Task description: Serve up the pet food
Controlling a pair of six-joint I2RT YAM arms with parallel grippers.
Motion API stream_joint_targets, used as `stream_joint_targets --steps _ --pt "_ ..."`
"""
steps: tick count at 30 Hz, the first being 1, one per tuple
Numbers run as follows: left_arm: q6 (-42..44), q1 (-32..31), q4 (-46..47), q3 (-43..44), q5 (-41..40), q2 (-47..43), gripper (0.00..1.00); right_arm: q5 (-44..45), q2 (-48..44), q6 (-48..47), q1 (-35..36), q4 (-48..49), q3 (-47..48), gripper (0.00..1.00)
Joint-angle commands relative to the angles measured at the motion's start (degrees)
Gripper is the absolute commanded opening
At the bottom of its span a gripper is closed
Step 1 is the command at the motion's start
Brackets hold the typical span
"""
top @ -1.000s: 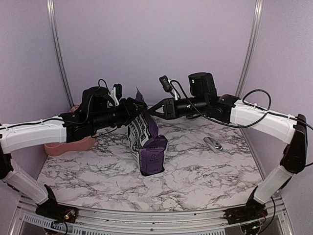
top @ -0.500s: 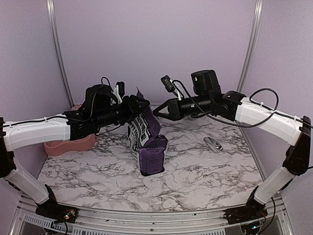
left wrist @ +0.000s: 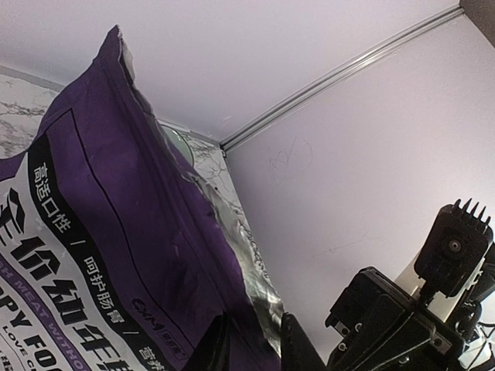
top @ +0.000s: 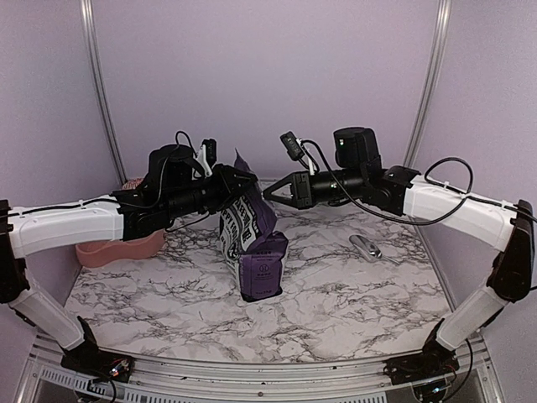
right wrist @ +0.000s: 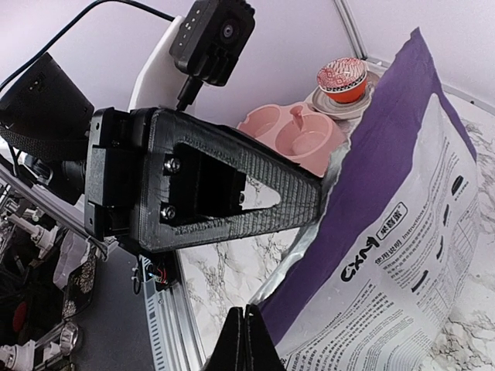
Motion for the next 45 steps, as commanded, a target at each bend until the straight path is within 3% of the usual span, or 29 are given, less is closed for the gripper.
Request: stream_joint_targets --steps 1,6,9,11,15,17,21,45 --pt "0.6 -0.2 0.3 -0.1 0.1 -1.0 0.2 -4.5 -1.5 2.4 -0.7 2.2 -1.3 0.0" --pt "0.1 -0.2 0.3 -0.9 0.0 -1.2 0.07 -5.1 -1.7 3.2 -0.9 2.8 -1.4 0.0" --pt "-0.1 -0.2 0.3 -1.3 0.0 -1.5 0.05 -5.1 -1.7 3.3 -0.9 2.8 -1.3 0.0" --pt "-0.1 -0.2 0.2 -1.2 0.4 -1.9 0.1 -5.0 -1.6 3.3 -0.9 2.8 -1.2 0.0" --pt "0.0 -0.2 0.2 -1.5 0.6 -2.5 0.47 -5.0 -1.3 3.2 -0.9 2.8 -1.2 0.0" --pt "0.0 -0.2 0.2 -1.5 0.7 -2.5 0.51 -5.0 -1.2 3.0 -0.9 2.8 -1.1 0.0" --pt "-0.2 -0.3 0.1 -1.0 1.5 -1.8 0.52 -5.1 -1.1 2.9 -0.8 2.8 -0.8 0.0" --pt "-0.4 -0.9 0.2 -1.8 1.2 0.0 0.0 -4.8 -0.5 2.8 -0.8 3.3 -0.6 0.0"
